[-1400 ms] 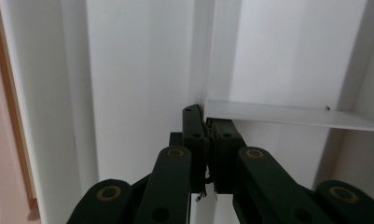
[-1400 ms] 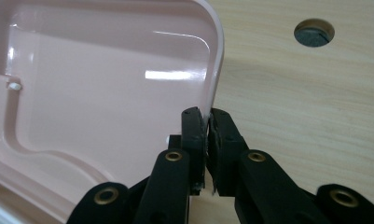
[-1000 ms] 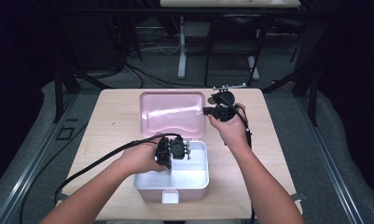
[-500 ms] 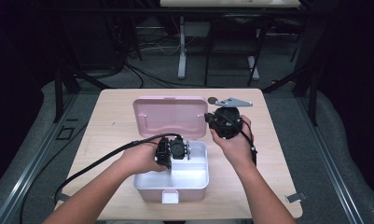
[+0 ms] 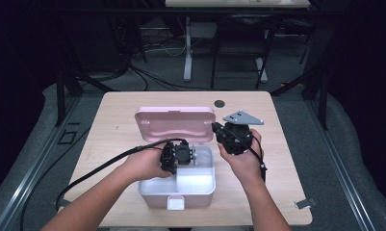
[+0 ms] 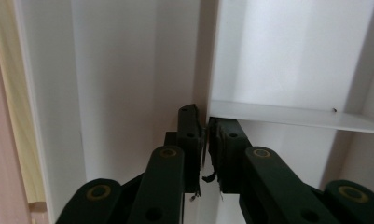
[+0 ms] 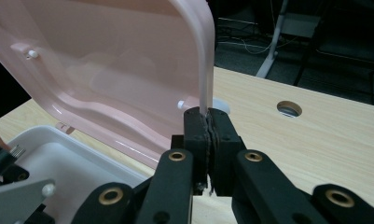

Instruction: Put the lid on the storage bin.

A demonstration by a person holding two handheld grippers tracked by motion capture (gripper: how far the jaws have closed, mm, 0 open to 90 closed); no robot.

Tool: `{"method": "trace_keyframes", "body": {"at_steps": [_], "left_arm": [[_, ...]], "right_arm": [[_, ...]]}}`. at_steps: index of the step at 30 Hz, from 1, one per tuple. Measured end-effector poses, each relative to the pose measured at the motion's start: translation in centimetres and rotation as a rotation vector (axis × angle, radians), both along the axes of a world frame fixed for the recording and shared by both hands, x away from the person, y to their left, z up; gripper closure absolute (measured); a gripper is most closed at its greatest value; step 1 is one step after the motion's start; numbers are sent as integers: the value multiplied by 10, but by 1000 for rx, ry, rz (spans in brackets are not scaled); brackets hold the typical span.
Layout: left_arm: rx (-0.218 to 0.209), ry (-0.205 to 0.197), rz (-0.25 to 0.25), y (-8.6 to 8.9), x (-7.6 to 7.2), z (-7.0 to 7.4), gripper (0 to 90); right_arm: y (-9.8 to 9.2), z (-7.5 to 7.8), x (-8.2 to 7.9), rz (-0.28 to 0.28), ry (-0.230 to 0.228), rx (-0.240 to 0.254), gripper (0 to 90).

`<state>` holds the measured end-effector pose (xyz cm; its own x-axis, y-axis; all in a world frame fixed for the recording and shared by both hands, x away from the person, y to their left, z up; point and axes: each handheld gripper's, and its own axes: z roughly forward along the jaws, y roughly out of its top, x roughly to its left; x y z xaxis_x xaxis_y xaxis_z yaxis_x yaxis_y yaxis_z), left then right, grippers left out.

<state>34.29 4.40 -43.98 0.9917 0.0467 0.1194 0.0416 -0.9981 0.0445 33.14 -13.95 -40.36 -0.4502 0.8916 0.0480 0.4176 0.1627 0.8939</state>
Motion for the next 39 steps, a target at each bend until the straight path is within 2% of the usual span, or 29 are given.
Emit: {"method": "trace_keyframes", "body": {"at_steps": [6, 9, 10, 15, 17, 19, 21, 22, 23, 30, 35, 36, 37, 39], "left_arm": [[-8, -30, 31, 2, 1, 1, 707], [-6, -47, 35, 3, -1, 1, 680], [-17, -43, 59, 5, -4, 1, 675], [-50, -86, 45, 10, -9, 11, 661], [-86, -96, 55, 13, -12, 16, 661], [-103, -108, 58, 16, -14, 20, 660], [-153, -98, 83, 22, -16, 23, 655], [-153, -98, 83, 22, -16, 23, 656], [-193, -90, 109, 30, -16, 26, 657], [-340, -119, 227, 66, -14, 28, 660], [-420, -146, 279, 85, -18, 31, 649], [-420, -146, 279, 85, -18, 31, 649], [-477, -159, 313, 94, -20, 33, 646], [-516, -171, 344, 102, -21, 35, 642]], "right_arm": [[-1, -2, -3, 2, -14, 1, 877], [-2, -3, -4, 9, -26, 4, 876], [-2, -3, -5, 9, -26, 5, 875], [-2, -4, -7, 11, -32, 8, 874], [-3, -5, -7, 16, -29, 11, 873], [-2, -4, -8, 15, -29, 10, 872], [-3, -5, -8, 16, -30, 8, 872], [-3, -5, -9, 17, -29, 11, 871], [-3, -5, -9, 18, -33, 13, 871], [-3, -6, -11, 19, -39, 12, 870], [-2, -6, -13, 18, -42, 10, 869], [-2, -6, -13, 18, -45, 12, 869], [-3, -7, -13, 19, -43, 11, 869], [-3, -7, -14, 19, -41, 13, 869]]}}
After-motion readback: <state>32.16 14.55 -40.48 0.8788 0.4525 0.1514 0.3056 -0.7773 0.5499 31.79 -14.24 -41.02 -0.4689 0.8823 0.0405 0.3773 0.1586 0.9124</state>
